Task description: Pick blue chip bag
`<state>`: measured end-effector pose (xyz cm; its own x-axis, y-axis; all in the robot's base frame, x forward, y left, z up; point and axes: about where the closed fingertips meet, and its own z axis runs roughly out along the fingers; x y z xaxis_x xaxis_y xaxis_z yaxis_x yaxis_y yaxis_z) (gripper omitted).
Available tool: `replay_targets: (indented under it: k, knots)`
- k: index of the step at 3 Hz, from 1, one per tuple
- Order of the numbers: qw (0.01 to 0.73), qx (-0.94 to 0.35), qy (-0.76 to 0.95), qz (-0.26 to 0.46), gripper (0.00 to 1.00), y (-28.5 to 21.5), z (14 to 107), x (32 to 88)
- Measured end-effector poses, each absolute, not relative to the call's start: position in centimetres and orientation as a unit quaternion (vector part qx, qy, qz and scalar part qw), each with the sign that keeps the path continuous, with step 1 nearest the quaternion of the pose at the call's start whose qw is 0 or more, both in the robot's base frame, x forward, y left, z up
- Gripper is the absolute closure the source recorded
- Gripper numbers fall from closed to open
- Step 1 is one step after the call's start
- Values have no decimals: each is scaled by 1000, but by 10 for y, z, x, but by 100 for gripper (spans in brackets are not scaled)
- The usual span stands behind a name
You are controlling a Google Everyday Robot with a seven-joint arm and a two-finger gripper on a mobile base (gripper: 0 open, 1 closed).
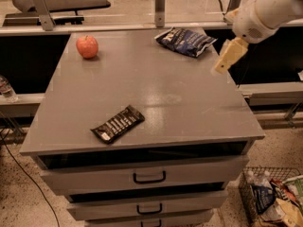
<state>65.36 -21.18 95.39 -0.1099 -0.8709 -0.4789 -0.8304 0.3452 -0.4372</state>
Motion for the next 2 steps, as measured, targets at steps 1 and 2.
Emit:
replay_targets:
  k: [1,2]
  knots:
    - [399,-541,741,-7,0,-199,955,721]
    - [418,-533,736,-13,0,-204,970,733]
